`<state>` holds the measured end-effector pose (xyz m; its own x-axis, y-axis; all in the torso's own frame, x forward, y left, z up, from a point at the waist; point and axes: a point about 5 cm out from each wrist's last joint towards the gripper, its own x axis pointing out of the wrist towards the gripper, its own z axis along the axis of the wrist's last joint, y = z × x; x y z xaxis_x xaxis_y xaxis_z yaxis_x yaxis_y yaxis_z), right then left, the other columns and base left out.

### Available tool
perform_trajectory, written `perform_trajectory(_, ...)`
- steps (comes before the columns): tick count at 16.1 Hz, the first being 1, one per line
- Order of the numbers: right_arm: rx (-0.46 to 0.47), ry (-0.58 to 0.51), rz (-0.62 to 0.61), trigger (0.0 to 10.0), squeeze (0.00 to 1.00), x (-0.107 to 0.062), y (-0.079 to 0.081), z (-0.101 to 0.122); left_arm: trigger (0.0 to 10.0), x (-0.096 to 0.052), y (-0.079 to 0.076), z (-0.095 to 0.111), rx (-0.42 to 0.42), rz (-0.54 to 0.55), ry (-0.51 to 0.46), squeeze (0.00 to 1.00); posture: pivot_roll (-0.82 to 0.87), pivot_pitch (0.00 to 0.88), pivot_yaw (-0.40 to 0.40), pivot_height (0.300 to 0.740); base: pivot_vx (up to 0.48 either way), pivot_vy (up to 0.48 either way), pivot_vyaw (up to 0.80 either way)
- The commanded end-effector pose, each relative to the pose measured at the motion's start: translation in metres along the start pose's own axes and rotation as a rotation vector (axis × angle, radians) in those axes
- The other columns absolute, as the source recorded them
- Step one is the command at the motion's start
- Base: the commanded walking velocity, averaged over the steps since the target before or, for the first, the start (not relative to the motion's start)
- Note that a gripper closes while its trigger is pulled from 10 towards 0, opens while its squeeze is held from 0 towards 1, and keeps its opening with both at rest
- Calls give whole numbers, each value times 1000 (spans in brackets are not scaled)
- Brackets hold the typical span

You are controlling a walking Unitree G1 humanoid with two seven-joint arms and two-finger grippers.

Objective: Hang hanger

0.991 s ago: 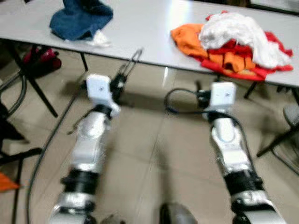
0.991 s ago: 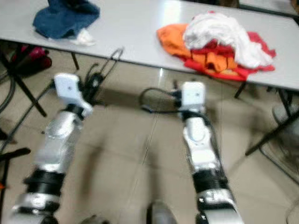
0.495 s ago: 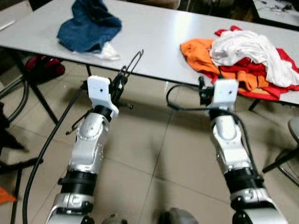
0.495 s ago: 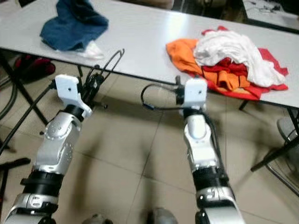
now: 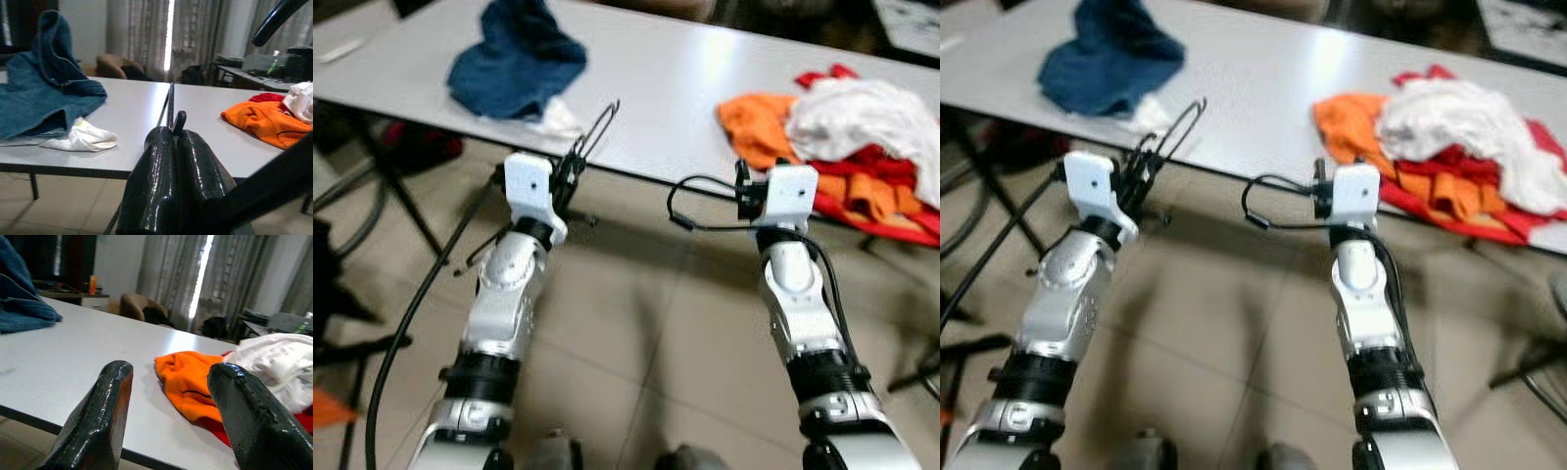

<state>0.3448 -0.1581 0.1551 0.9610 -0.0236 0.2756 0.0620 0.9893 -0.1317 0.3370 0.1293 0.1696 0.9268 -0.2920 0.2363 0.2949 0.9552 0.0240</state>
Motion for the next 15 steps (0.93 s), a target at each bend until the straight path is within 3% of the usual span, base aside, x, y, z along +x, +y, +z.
perform_trajectory(1, -9, 2, -32, 10000, 0, -1, -12, -2, 10000, 0, -9, -3, -13, -25, 7, 0, -98, 114, -49, 740, 0, -435, 0)
perform_trajectory(15, 8, 21, -24, 10000, 0, -4, -8, -6, 10000, -3, -8, -4, 0, -21, 4, 0, -96, 128, -50, 740, 21, -394, 0)
